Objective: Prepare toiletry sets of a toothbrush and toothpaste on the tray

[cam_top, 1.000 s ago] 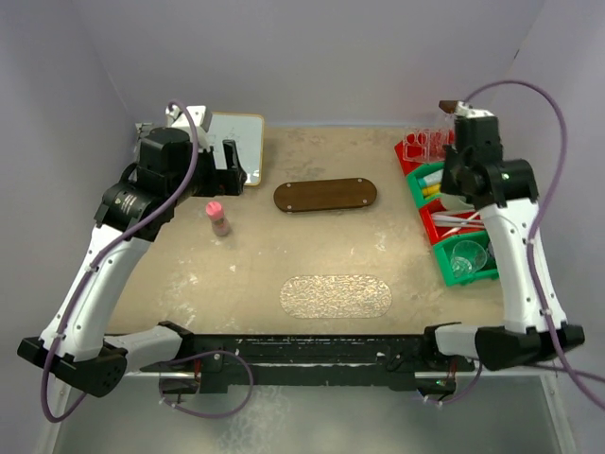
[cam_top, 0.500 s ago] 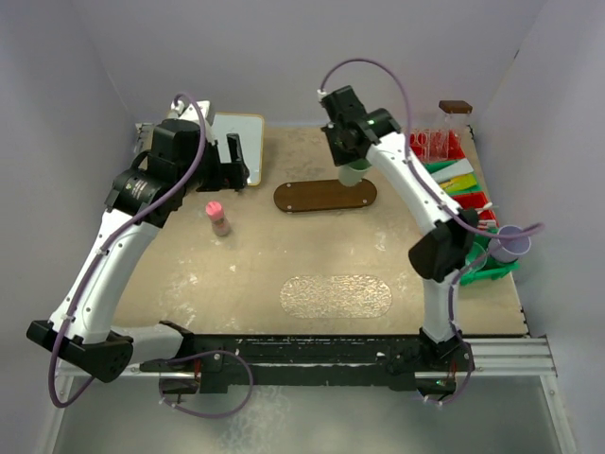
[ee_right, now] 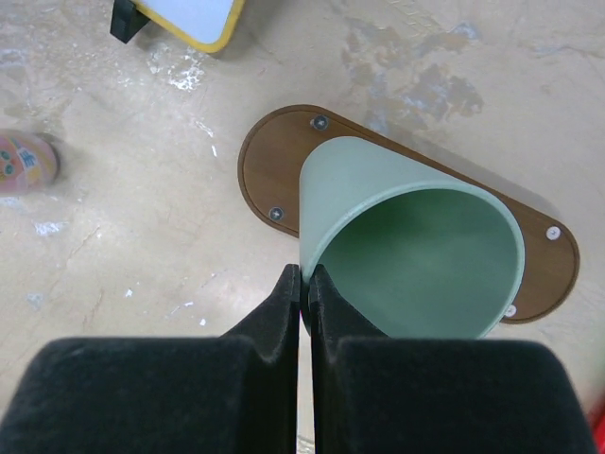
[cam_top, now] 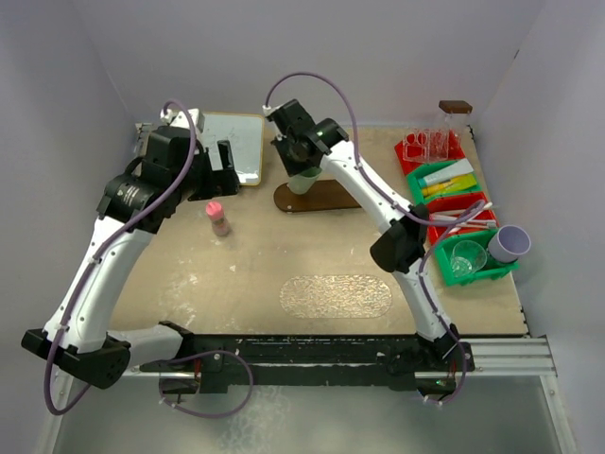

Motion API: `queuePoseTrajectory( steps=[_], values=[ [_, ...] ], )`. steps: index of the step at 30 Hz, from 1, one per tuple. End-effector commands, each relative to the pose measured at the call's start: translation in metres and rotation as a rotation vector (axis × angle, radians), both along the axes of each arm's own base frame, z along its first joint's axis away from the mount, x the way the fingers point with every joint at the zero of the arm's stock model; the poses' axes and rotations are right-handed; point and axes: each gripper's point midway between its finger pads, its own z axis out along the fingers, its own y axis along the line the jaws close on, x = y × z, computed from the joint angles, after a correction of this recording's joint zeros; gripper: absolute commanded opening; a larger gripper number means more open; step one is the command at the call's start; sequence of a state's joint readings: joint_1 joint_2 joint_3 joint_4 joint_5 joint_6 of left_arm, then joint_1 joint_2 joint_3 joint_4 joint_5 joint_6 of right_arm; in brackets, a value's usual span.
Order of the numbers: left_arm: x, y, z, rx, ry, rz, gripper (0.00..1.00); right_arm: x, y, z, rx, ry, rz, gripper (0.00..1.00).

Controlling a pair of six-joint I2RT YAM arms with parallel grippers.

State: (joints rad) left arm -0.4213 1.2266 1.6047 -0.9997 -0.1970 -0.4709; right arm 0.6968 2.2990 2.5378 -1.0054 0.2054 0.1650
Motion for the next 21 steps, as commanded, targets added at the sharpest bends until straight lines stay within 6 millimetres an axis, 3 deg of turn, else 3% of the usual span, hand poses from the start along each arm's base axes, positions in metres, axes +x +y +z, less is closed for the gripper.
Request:
queuePoseTrajectory(
  steps=[1, 16, 21],
  values=[
    [-0.013, 0.011, 0.021, -0.019, -0.044, 0.041, 1.00, 0.007, 0.011, 0.014, 0.043, -0.043, 0.007, 0.00],
    [-0.011, 0.017, 0.025, 0.042, -0.050, 0.030, 1.00, -0.011, 0.030, -0.011, -0.001, 0.004, 0.049, 0.00],
    [-0.009, 0.018, 0.025, 0.061, -0.054, 0.026, 1.00, -0.007, 0.030, -0.016, -0.018, -0.004, 0.044, 0.00]
  ],
)
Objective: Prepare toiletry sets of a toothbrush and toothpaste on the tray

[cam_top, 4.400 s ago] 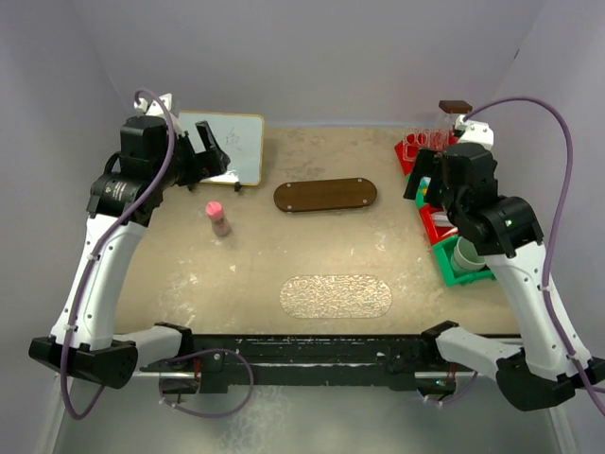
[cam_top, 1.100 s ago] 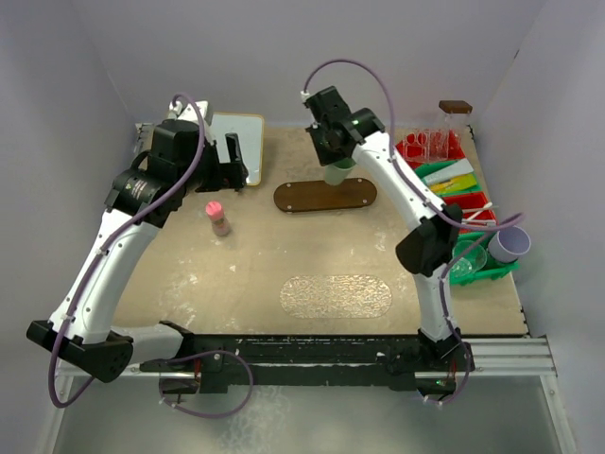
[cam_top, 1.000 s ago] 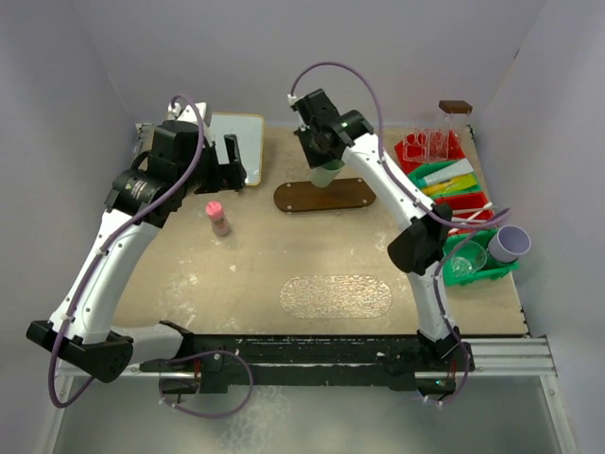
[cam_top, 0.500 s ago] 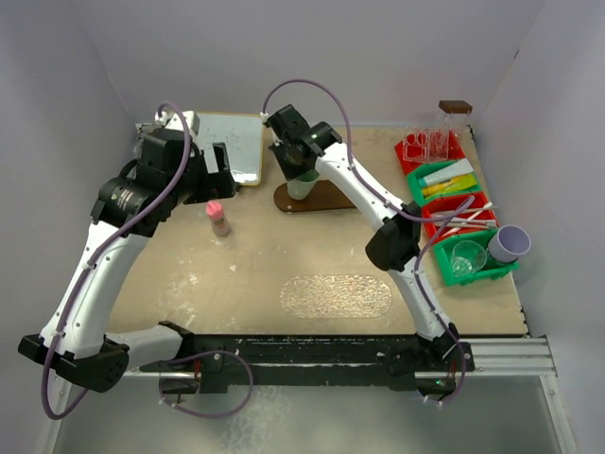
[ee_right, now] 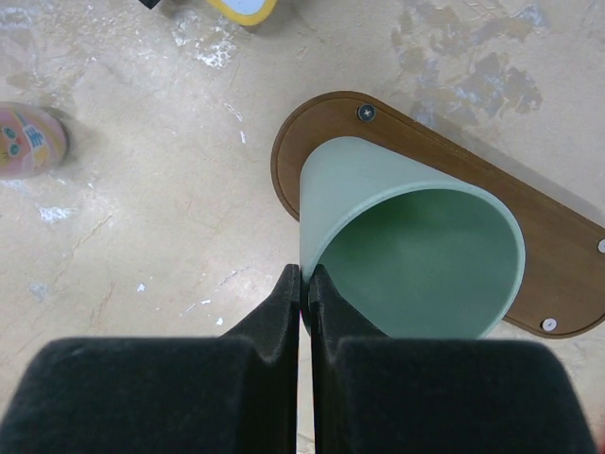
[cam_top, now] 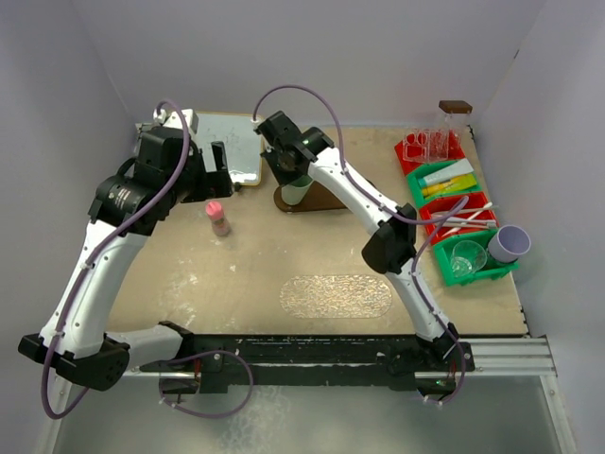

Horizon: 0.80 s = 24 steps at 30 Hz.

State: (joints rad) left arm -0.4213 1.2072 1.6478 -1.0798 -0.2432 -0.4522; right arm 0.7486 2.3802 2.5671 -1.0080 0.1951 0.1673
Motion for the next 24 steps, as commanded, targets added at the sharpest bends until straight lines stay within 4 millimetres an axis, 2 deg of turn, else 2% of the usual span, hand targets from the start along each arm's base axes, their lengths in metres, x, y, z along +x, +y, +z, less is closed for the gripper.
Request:
queuePoseTrajectory(
  steps=[1, 9, 16, 19, 21, 24],
  values=[
    [0.004, 0.003, 0.018, 0.015, -0.061, -0.001, 1.00, 0.005, 0.001, 0.017, 0.013, -0.052, -0.012, 0.00],
    [0.003, 0.008, 0.024, 0.033, -0.081, 0.008, 1.00, 0.009, 0.005, 0.007, 0.008, -0.044, -0.012, 0.04],
    [0.003, 0.008, 0.026, 0.035, -0.090, 0.004, 1.00, 0.011, 0.014, 0.023, 0.068, -0.069, 0.001, 0.24],
    [0.003, 0.008, 0.029, 0.032, -0.098, 0.000, 1.00, 0.007, 0.013, 0.048, 0.110, -0.097, 0.002, 0.39],
    [0.003, 0.007, 0.031, 0.030, -0.105, -0.005, 1.00, 0.002, 0.010, 0.075, 0.149, -0.131, 0.005, 0.48],
    [0.003, 0.005, 0.033, 0.020, -0.117, -0.017, 1.00, -0.016, -0.003, 0.124, 0.216, -0.168, 0.022, 0.55]
  ],
)
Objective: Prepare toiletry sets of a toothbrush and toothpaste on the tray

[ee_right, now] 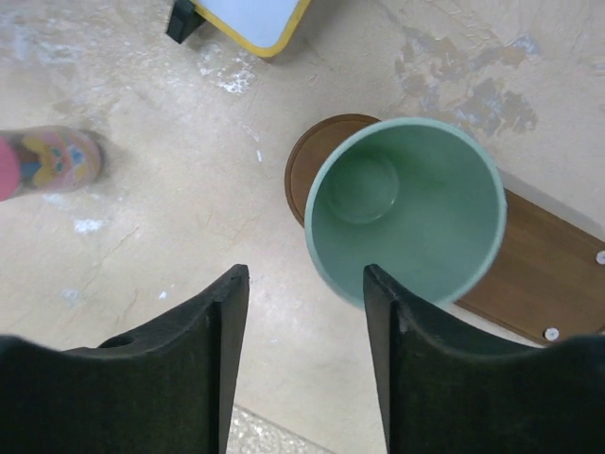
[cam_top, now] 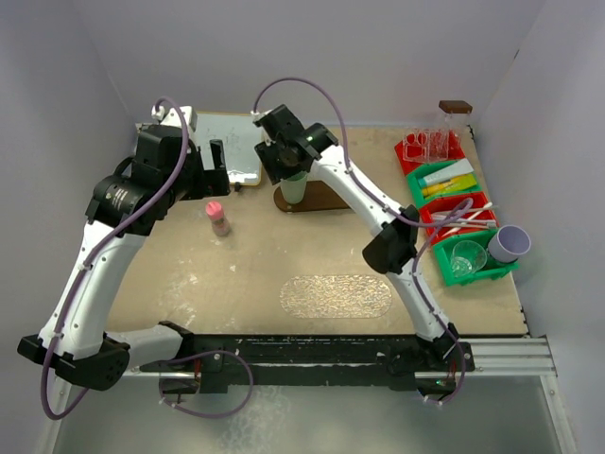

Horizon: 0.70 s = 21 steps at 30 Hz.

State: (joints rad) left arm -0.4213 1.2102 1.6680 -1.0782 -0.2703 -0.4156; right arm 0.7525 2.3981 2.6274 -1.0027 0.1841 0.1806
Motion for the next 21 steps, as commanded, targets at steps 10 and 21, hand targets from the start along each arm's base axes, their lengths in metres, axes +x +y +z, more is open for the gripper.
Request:
queuePoseTrajectory(
  steps=[10, 21],
  values=[
    [0.003, -0.014, 0.023, -0.071, -0.110, -0.071, 1.00, -0.022, -0.162, 0.170, 0.155, -0.382, -0.339, 0.55],
    [0.009, -0.019, 0.009, -0.088, -0.076, -0.059, 1.00, 0.037, -0.330, 0.133, 0.282, -0.547, -0.786, 0.71]
  ],
)
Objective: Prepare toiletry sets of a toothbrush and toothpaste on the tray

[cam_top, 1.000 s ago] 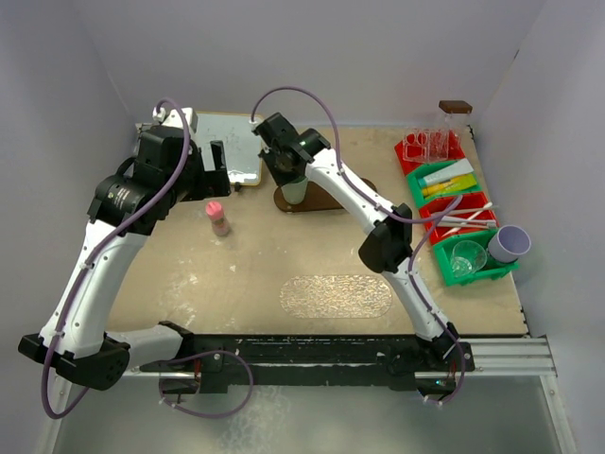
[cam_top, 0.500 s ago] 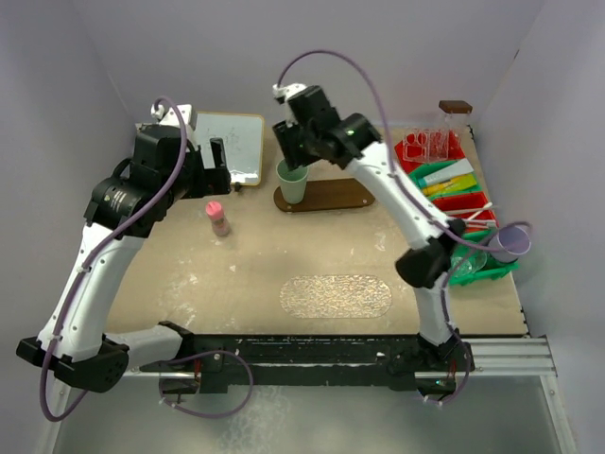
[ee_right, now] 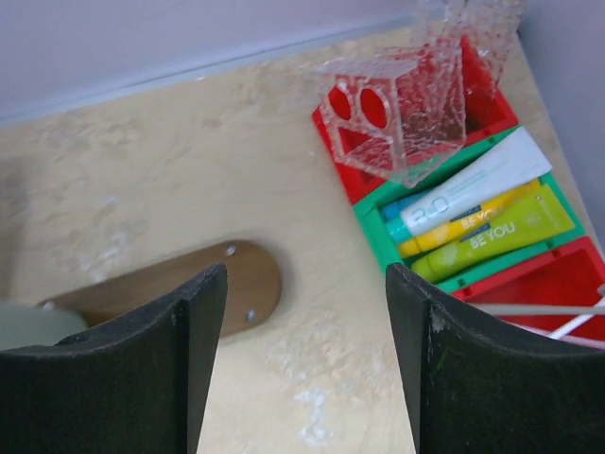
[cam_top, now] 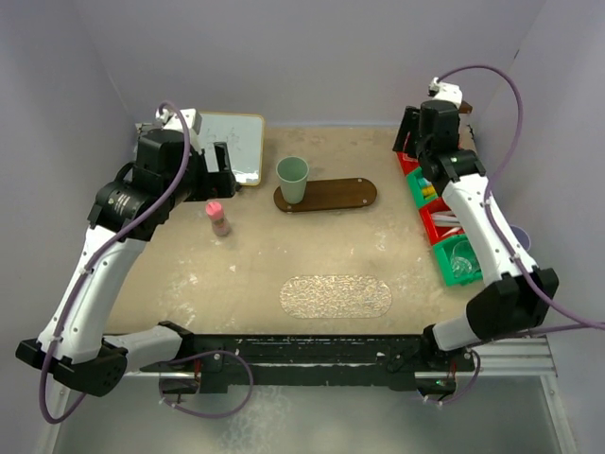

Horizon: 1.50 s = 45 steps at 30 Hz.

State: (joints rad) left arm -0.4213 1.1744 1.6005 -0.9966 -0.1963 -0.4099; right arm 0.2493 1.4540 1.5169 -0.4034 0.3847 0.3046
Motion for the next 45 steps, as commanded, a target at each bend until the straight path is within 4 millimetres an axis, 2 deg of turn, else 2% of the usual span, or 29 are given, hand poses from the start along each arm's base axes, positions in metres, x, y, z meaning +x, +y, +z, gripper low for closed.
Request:
queuePoseTrajectory(
  steps=[1, 2, 6, 9, 18, 23, 29, 31, 32, 34, 37, 39, 42, 45],
  values=[
    [0.010, -0.005, 0.010, -0.030, -0.044, 0.010, 1.00, 0.046, -0.024, 0.006, 0.056, -0.119, -0.078, 0.72],
    [0.012, -0.005, 0.010, -0.025, -0.044, 0.013, 1.00, 0.053, -0.033, -0.004, 0.061, -0.099, -0.092, 0.72],
    [0.018, -0.002, 0.007, 0.006, -0.039, 0.026, 1.00, 0.083, -0.045, -0.041, 0.093, -0.007, -0.026, 0.72],
    [0.023, 0.000, 0.006, 0.026, -0.034, 0.033, 1.00, 0.099, -0.060, -0.064, 0.124, 0.036, -0.023, 0.70],
    [0.034, 0.004, 0.000, 0.073, -0.016, 0.046, 1.00, 0.122, -0.104, -0.109, 0.178, 0.108, -0.008, 0.65],
    [0.040, 0.005, 0.000, 0.089, -0.012, 0.044, 1.00, 0.141, -0.099, -0.116, 0.227, 0.063, 0.119, 0.59],
    [0.042, 0.004, 0.001, 0.088, -0.011, 0.034, 1.00, 0.158, -0.082, -0.126, 0.290, 0.052, 0.279, 0.48],
    [0.041, 0.007, 0.003, 0.090, -0.014, 0.041, 1.00, 0.161, -0.076, -0.125, 0.321, 0.049, 0.317, 0.39],
    [0.040, 0.007, 0.003, 0.091, -0.016, 0.043, 1.00, 0.160, -0.073, -0.125, 0.338, 0.062, 0.335, 0.31],
    [0.038, 0.009, 0.006, 0.089, -0.021, 0.047, 1.00, 0.160, -0.070, -0.122, 0.356, 0.068, 0.352, 0.24],
    [0.035, 0.009, 0.009, 0.080, -0.028, 0.043, 1.00, 0.159, -0.070, -0.110, 0.366, 0.057, 0.339, 0.01],
    [0.032, 0.009, 0.011, 0.072, -0.030, 0.038, 1.00, 0.157, -0.069, -0.093, 0.370, 0.040, 0.338, 0.00],
    [0.026, 0.007, 0.014, 0.042, -0.036, 0.030, 1.00, 0.150, -0.067, -0.052, 0.410, -0.008, 0.313, 0.00],
    [0.020, 0.002, 0.016, 0.000, -0.044, 0.012, 1.00, 0.134, -0.056, -0.015, 0.497, -0.059, 0.309, 0.00]
  ],
)
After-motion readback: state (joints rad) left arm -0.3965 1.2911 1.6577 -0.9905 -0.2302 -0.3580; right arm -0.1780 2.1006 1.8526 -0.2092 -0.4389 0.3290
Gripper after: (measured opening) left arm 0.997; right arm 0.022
